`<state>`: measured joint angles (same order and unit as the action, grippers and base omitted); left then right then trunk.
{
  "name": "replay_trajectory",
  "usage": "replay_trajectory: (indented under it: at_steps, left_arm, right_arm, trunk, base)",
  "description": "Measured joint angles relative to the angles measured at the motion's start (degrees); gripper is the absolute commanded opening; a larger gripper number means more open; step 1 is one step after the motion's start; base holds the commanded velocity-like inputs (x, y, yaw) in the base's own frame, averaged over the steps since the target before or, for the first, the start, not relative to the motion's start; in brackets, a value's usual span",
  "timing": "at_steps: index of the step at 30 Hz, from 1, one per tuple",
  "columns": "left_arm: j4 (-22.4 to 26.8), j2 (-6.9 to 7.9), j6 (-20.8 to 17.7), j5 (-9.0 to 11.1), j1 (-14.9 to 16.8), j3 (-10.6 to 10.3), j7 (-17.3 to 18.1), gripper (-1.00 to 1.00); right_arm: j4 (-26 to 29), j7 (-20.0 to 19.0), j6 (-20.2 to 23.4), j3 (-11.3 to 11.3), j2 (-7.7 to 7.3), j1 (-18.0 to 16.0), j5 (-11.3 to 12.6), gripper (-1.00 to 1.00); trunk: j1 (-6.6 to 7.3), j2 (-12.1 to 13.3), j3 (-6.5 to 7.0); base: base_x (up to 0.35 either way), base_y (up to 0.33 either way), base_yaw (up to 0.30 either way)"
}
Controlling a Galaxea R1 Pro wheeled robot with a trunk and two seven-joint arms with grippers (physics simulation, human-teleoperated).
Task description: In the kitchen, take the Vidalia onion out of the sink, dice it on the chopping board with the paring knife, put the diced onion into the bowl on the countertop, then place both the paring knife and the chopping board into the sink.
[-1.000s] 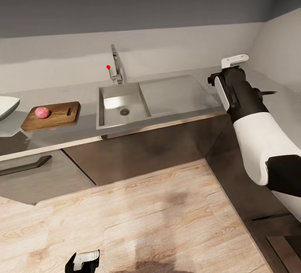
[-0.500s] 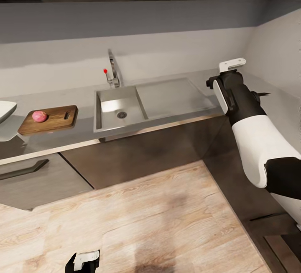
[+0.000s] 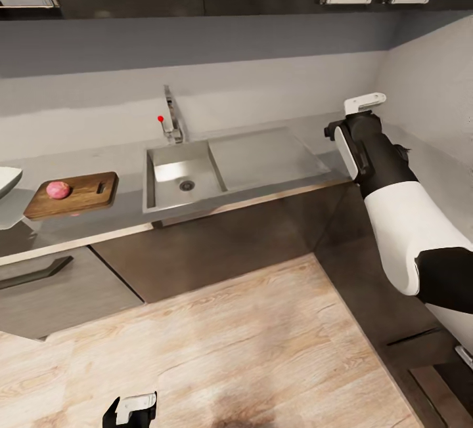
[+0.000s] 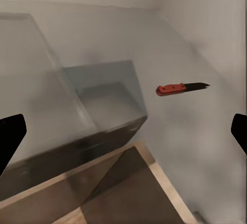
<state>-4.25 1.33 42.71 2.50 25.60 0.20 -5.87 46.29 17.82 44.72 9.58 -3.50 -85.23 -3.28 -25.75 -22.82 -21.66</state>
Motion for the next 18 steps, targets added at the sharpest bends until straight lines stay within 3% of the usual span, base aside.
replay_trajectory:
  at_steps: [12,18]
  left_arm:
    - [0.00,0.00,0.00,0.00,-0.03,0.00,0.00,1.00]
    - [0.00,0.00,0.00,0.00,0.00,0.00,0.00,1.00]
  right_arm:
    - [-1.39,-0.13,-0.06,0.00,0.05,0.53,0.07,1.00]
    - [-8.32,-0.20,-7.66,-0.06,0.40,0.81,0.15,1.00]
  trunk:
    - [0.00,0.00,1.07]
    - [0.00,0.01,1.61]
  base:
    - [0.000,0.000,-0.076]
    - [0.000,0.000,-0.076]
